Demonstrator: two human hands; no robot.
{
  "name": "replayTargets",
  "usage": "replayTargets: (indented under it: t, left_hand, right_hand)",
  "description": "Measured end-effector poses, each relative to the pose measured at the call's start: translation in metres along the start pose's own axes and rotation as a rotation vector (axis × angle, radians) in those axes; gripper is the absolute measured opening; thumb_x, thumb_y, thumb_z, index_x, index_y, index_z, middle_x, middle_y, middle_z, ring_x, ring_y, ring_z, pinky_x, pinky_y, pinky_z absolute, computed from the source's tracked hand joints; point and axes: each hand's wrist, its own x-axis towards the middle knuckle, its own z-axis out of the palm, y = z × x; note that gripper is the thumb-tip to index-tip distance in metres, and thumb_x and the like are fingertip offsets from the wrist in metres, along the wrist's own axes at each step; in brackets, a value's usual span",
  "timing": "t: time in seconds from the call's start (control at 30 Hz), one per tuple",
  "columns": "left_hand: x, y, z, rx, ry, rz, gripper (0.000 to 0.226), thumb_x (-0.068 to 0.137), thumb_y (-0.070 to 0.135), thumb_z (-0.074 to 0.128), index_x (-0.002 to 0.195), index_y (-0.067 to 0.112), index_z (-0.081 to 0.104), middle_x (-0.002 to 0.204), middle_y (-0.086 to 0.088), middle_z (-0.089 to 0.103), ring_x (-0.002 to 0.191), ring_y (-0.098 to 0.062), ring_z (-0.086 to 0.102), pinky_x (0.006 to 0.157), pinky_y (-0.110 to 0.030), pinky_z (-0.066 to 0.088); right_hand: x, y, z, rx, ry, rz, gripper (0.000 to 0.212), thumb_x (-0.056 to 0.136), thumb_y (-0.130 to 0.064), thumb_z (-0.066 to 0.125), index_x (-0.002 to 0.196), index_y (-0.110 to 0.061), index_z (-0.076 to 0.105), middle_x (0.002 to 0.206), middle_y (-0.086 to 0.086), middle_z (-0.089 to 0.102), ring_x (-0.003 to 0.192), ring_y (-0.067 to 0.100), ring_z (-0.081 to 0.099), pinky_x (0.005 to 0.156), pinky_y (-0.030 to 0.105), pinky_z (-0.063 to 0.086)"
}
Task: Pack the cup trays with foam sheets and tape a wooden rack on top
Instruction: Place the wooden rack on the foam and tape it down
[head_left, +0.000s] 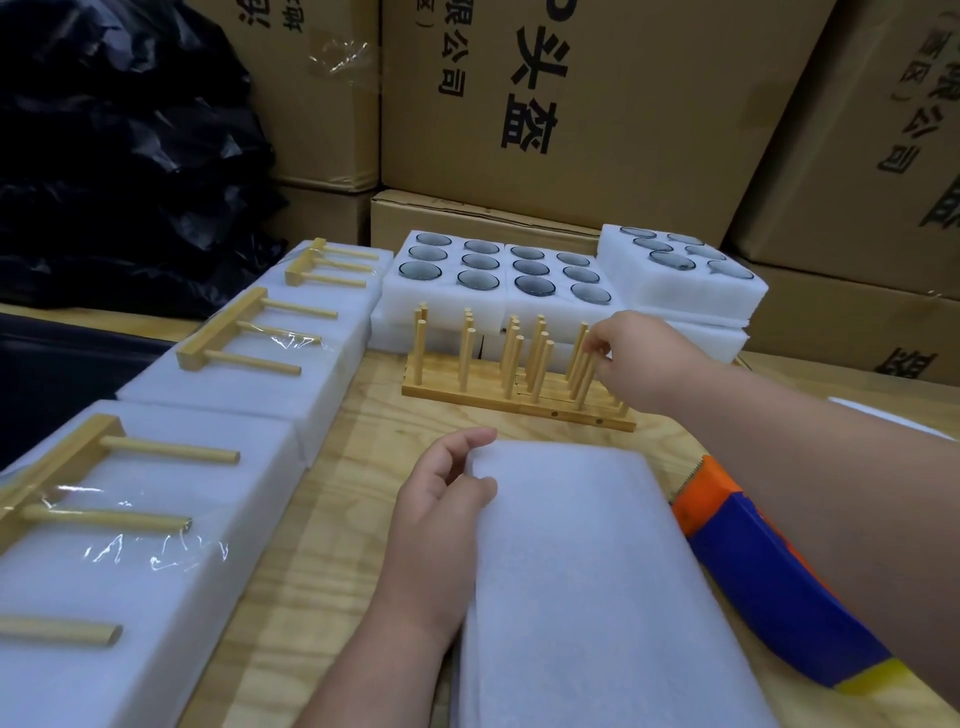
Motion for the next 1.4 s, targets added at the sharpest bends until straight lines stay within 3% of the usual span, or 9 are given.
replayTargets:
  t: [0.37,0.57,0.8,0.87,0.97,1.03,1.13,1.23,1.4]
  left_hand:
    - [0.0,0.0,0.001,-0.012,0.01,-0.004,0.04,0.067,0.016,0.056,0.1,0.029,0.076,0.103,0.004,0.075,0.089,-0.018,0.07,0.074,-0.04,0.056]
    - [0.0,0.001,0.001,-0.018,0.013,0.005,0.041,0.068,0.016,0.055,0.1,0.029,0.076,0.102,0.005,0.076,0.085,-0.014,0.071,0.065,-0.031,0.057]
    - [-0.001,0.001,0.002,-0.049,0.019,-0.002,0.04,0.067,0.014,0.054,0.097,0.029,0.076,0.095,0.005,0.076,0.079,-0.014,0.071,0.061,-0.031,0.057]
    - [-0.001,0.0,0.002,-0.049,0.027,-0.004,0.04,0.066,0.014,0.054,0.096,0.029,0.076,0.095,0.005,0.076,0.08,-0.015,0.071,0.064,-0.033,0.056]
    - [0.0,0.0,0.002,-0.055,0.028,-0.005,0.039,0.066,0.014,0.054,0.095,0.029,0.077,0.094,0.005,0.076,0.081,-0.016,0.07,0.069,-0.037,0.055]
    - [0.0,0.001,0.003,-0.053,0.03,-0.006,0.039,0.067,0.014,0.054,0.096,0.028,0.076,0.093,0.005,0.076,0.081,-0.017,0.07,0.071,-0.038,0.054]
    - [-0.001,0.001,0.002,-0.043,0.032,-0.005,0.04,0.067,0.014,0.054,0.098,0.027,0.076,0.093,0.004,0.076,0.082,-0.017,0.069,0.072,-0.038,0.054]
    - [-0.002,0.002,0.002,-0.037,0.03,0.0,0.04,0.066,0.015,0.055,0.099,0.027,0.076,0.092,0.004,0.076,0.081,-0.016,0.07,0.069,-0.035,0.055]
    - [-0.002,0.002,0.003,-0.02,0.04,0.002,0.041,0.066,0.016,0.055,0.1,0.026,0.075,0.096,0.003,0.076,0.085,-0.017,0.069,0.073,-0.037,0.054]
  right_hand:
    - [-0.003,-0.011,-0.008,-0.158,-0.124,0.029,0.028,0.095,-0.008,0.048,0.11,-0.022,0.067,0.108,0.004,0.067,0.098,0.028,0.062,0.079,0.033,0.053]
    - [-0.014,-0.006,-0.028,-0.173,-0.025,0.026,0.029,0.095,-0.01,0.048,0.11,-0.027,0.067,0.104,0.002,0.064,0.091,0.027,0.059,0.065,0.031,0.044]
    - [-0.046,-0.014,-0.079,-0.1,0.126,-0.018,0.029,0.101,-0.02,0.048,0.117,-0.031,0.07,0.103,-0.003,0.07,0.09,0.025,0.063,0.073,0.036,0.055]
    - [-0.059,-0.017,-0.092,-0.048,0.163,-0.064,0.026,0.101,-0.02,0.052,0.114,-0.027,0.072,0.095,-0.006,0.069,0.086,0.022,0.064,0.077,0.039,0.057]
    - [-0.079,-0.02,-0.107,0.049,0.228,-0.113,0.016,0.098,-0.023,0.061,0.106,-0.027,0.074,0.078,-0.021,0.057,0.074,0.004,0.056,0.066,0.02,0.044]
    - [-0.093,-0.023,-0.114,0.134,0.234,-0.111,0.011,0.096,-0.024,0.066,0.099,-0.03,0.074,0.076,-0.021,0.059,0.073,-0.002,0.058,0.056,0.006,0.036]
    - [-0.114,-0.025,-0.117,0.28,0.197,-0.085,0.008,0.093,-0.027,0.072,0.09,-0.034,0.073,0.07,-0.015,0.067,0.073,-0.01,0.06,0.056,0.001,0.039]
    - [-0.134,-0.026,-0.112,0.444,0.131,-0.022,0.007,0.092,-0.029,0.075,0.087,-0.033,0.075,0.073,-0.025,0.071,0.066,-0.009,0.063,0.054,0.006,0.044]
    - [-0.157,-0.021,-0.084,0.712,0.054,0.123,0.007,0.09,-0.022,0.076,0.087,-0.029,0.078,0.08,-0.013,0.078,0.069,-0.004,0.067,0.07,0.027,0.055]
